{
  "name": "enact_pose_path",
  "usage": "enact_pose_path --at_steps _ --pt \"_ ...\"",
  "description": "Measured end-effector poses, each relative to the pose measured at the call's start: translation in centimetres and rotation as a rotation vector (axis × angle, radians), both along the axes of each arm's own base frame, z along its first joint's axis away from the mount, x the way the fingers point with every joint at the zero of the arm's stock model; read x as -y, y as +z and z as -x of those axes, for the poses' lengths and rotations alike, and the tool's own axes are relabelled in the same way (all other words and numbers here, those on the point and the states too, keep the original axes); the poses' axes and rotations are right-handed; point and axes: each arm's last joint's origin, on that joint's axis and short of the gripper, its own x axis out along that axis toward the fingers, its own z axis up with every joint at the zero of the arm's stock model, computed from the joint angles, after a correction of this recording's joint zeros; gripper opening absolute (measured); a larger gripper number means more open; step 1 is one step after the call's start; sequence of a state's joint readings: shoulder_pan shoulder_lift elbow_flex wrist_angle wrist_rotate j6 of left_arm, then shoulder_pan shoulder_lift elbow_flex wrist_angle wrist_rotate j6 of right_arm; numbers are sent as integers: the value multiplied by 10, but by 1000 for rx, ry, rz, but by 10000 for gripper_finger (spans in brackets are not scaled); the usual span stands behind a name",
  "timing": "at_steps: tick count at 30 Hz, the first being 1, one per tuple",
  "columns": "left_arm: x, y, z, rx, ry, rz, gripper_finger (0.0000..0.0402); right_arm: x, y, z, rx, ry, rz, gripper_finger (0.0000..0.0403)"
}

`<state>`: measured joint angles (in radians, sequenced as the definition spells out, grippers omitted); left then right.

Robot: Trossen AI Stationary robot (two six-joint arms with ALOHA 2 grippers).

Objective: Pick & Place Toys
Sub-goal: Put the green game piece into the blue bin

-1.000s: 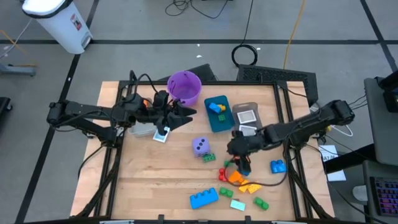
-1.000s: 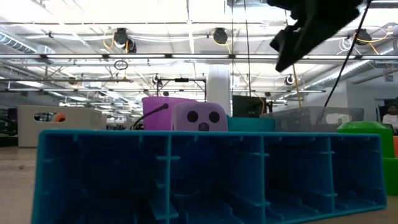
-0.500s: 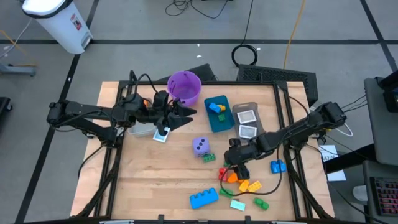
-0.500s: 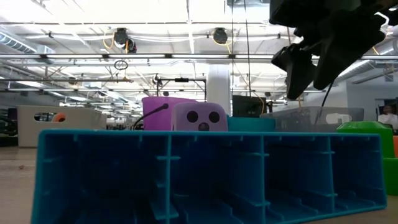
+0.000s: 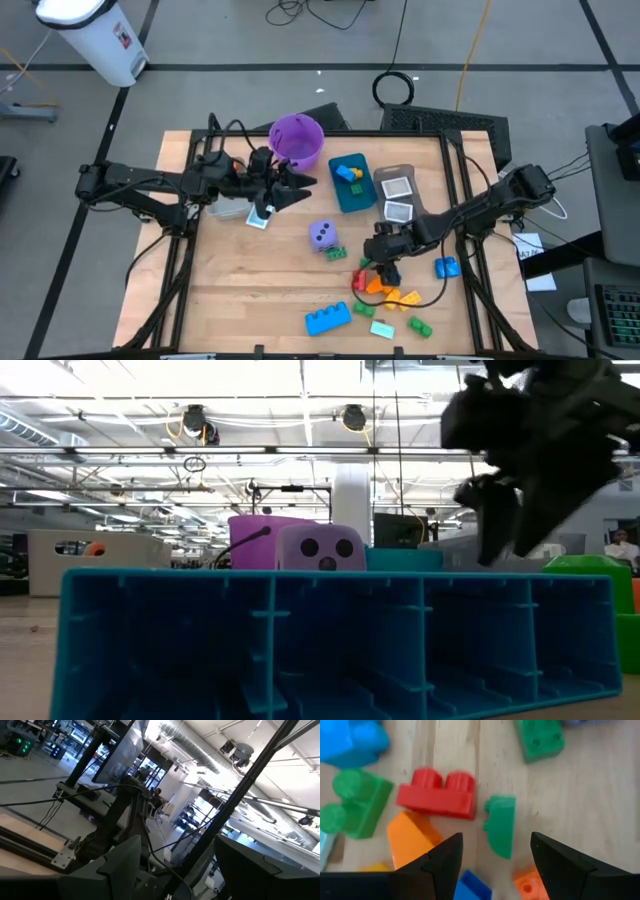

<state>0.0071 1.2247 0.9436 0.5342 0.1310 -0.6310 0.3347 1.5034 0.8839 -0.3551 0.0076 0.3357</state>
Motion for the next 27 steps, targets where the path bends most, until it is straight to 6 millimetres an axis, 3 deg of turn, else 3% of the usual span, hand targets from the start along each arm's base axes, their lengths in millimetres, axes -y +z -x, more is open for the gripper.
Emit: enact_pose_path --at_steps 9,19,23,27 --pt "0 -3 -1 -27 -2 -1 255 -1 -8 -6 83 -40 0 226" --pt "0 -4 -1 -46 -6 11 255 -2 -31 -14 28 -46 19 224" --pt "0 -4 -1 -49 -14 24 255 -1 -33 -14 14 -59 18 203" --pt "1 -4 -1 -50 -16 25 255 3 -33 -15 12 -84 10 158"
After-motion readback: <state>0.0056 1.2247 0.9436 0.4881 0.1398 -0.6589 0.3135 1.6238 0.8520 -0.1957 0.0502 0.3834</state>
